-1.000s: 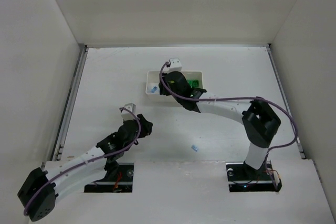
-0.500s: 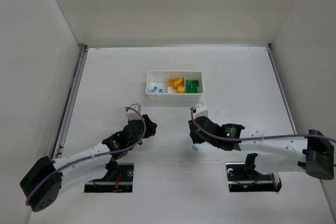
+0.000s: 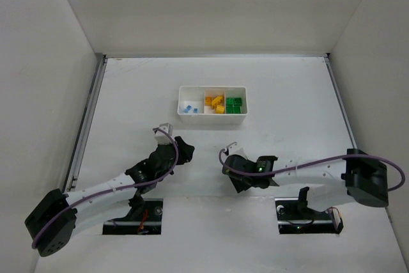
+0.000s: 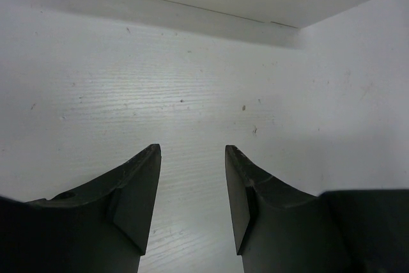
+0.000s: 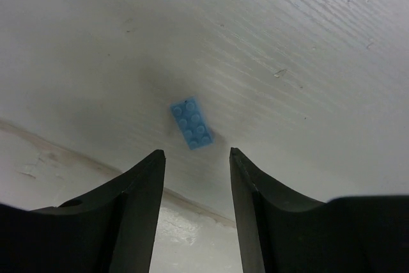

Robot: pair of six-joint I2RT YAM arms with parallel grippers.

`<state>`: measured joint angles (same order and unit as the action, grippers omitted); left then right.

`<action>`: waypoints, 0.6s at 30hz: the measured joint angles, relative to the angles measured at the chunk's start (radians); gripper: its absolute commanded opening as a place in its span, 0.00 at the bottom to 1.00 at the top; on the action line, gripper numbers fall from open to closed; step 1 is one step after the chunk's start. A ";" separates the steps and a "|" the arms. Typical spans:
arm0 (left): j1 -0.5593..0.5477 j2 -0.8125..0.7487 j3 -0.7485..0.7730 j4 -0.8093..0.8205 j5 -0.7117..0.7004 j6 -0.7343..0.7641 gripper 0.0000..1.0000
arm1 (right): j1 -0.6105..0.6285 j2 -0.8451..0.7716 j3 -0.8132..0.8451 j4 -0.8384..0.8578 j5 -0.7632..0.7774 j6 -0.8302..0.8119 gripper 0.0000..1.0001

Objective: Sort the legos into containers by color

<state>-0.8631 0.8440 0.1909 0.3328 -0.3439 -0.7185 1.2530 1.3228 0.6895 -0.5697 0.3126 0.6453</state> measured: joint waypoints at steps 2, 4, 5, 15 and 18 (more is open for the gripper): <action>0.000 -0.006 0.000 0.000 0.000 0.000 0.42 | 0.000 0.031 0.000 0.002 -0.006 -0.003 0.47; 0.000 -0.011 0.000 0.001 0.000 0.000 0.42 | 0.001 0.051 0.002 0.002 -0.007 -0.005 0.45; 0.000 -0.013 0.000 0.001 0.000 0.000 0.42 | 0.002 0.053 0.005 0.003 -0.008 -0.006 0.44; 0.001 -0.018 0.000 0.009 0.000 0.003 0.42 | 0.005 0.123 0.061 0.011 -0.006 -0.013 0.43; 0.001 -0.024 0.000 0.009 0.000 0.003 0.42 | 0.005 0.136 0.070 0.021 -0.006 -0.013 0.44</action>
<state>-0.8619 0.8204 0.1909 0.3416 -0.3439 -0.7151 1.2583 1.4586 0.7593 -0.5491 0.3069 0.6327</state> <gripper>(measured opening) 0.419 0.437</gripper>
